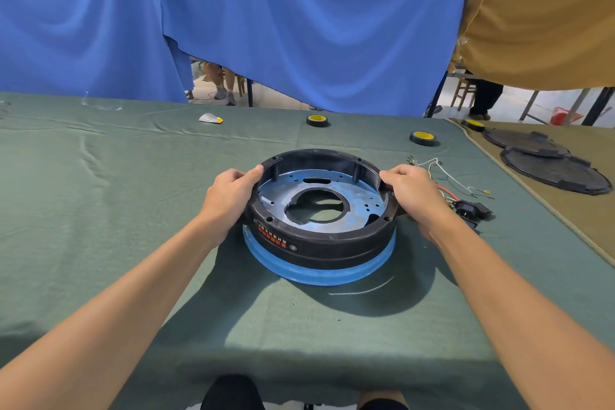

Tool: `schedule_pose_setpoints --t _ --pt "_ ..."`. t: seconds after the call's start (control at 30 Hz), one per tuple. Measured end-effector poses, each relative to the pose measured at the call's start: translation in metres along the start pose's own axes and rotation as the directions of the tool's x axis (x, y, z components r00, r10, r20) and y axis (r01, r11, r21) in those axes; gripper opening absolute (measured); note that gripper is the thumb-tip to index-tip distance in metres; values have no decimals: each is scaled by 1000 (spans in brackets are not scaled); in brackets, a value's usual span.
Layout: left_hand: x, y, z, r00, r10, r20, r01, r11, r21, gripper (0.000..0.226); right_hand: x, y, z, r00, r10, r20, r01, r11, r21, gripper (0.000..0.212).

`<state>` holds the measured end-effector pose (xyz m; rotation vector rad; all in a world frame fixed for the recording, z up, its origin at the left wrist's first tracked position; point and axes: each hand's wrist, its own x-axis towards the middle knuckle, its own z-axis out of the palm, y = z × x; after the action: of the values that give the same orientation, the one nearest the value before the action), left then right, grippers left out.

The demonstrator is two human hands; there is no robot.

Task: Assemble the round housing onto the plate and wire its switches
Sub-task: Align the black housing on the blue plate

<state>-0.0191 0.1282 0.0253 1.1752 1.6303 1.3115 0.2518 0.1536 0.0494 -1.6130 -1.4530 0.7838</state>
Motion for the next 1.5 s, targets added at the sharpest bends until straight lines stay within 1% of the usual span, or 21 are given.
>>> schedule_pose_setpoints --t 0.17,0.3,0.43,0.47,0.5,0.53,0.6,0.63,0.7,0.8,0.87,0.93,1.0,1.07,1.17,1.27,1.33,1.4,1.5 --pt "2 5 3 999 32 -13 -32 999 -4 46 4 3 -3 1000 -19 9 19 1000 -19 26" --pt "8 3 6 997 70 -34 -70 998 10 41 8 7 -3 999 -27 38 27 1000 -1 27" --pt "15 1 5 998 59 -16 -58 998 18 43 13 8 -7 996 0 85 -3 999 35 23" --pt "16 1 4 998 59 -5 -59 998 15 45 15 8 -8 994 3 107 -5 1000 27 23" --pt "18 0 3 998 61 9 -61 998 8 48 17 7 -9 992 -3 127 6 1000 -21 24" --pt "18 0 1 998 65 26 -65 998 -3 51 20 5 -10 990 -26 139 41 993 -111 27" --pt "20 -1 -1 995 77 60 -75 997 -33 56 27 -1 -10 983 -106 150 147 945 -293 34" --pt "21 -1 -2 993 84 77 -81 996 -45 56 31 -6 -9 976 -145 160 193 920 -341 36" --pt "24 -1 -4 989 93 112 -87 994 -62 50 39 -18 -5 954 -203 220 277 879 -388 40" --pt "28 2 -4 981 89 175 -82 995 -51 41 53 -34 3 906 -230 355 375 826 -421 50" --pt "33 2 -4 972 101 213 -90 994 -61 36 60 -42 9 872 -251 421 435 791 -429 53" --pt "40 3 -4 960 109 257 -92 993 -77 34 65 -48 12 841 -246 481 478 753 -452 55" --pt "47 5 -3 946 99 309 -81 994 -70 35 69 -52 14 823 -204 531 494 719 -489 54" --pt "52 8 -3 931 63 360 -45 997 -60 33 69 -52 16 824 -198 530 510 666 -545 45" --pt "58 18 -3 914 -15 406 17 1000 -1 36 66 -47 14 864 -239 442 489 606 -627 34" --pt "63 30 -4 932 -76 355 18 986 163 38 59 -41 12 876 -247 414 476 579 -662 31" --pt "60 36 -4 952 -75 296 -2 967 254 37 54 -40 11 883 -238 404 465 564 -682 28" --pt "55 37 -3 958 -63 279 -17 962 273 36 48 -40 10 892 -219 395 447 548 -707 25" --pt "46 33 -3 954 -43 298 -27 974 226 32 43 -45 5 882 -178 436 462 510 -726 25"
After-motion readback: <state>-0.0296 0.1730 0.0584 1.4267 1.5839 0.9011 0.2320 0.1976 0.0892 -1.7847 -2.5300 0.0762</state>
